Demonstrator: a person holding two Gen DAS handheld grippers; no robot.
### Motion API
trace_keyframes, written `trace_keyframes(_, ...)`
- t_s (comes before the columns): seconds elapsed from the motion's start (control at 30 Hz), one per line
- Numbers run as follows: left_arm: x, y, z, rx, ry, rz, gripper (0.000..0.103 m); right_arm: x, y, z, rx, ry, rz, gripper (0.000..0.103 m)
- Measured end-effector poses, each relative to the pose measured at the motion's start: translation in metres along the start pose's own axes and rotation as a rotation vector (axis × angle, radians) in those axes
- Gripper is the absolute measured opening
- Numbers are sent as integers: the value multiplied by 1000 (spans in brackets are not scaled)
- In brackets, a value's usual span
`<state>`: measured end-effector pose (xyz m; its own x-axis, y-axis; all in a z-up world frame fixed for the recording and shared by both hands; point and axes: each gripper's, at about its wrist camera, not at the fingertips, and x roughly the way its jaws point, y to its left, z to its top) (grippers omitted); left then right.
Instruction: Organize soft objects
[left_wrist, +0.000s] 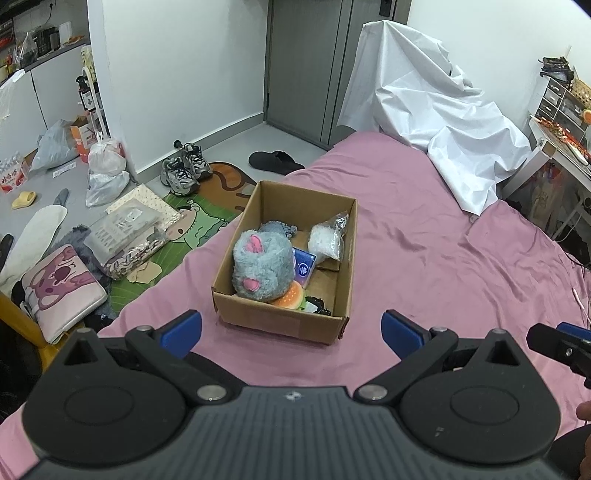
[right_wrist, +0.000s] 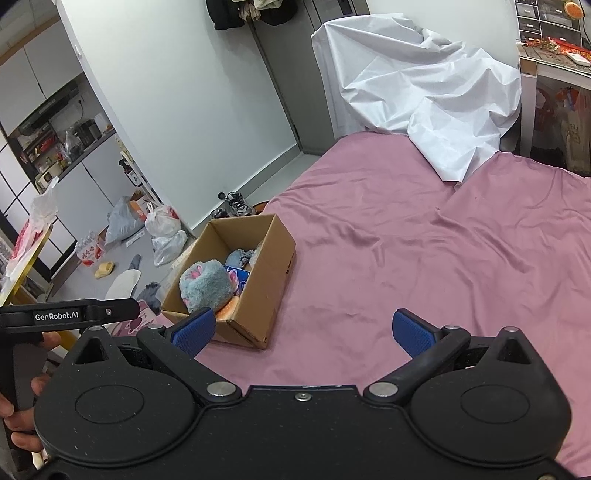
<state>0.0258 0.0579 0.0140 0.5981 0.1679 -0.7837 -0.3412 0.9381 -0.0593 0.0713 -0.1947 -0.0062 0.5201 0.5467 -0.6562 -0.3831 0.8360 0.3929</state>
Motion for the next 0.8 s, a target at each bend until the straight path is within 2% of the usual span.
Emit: trace_keyframes(0.8, 1, 0, 0, 4, 2, 1, 103, 0, 1, 1, -2, 6, -11, 103)
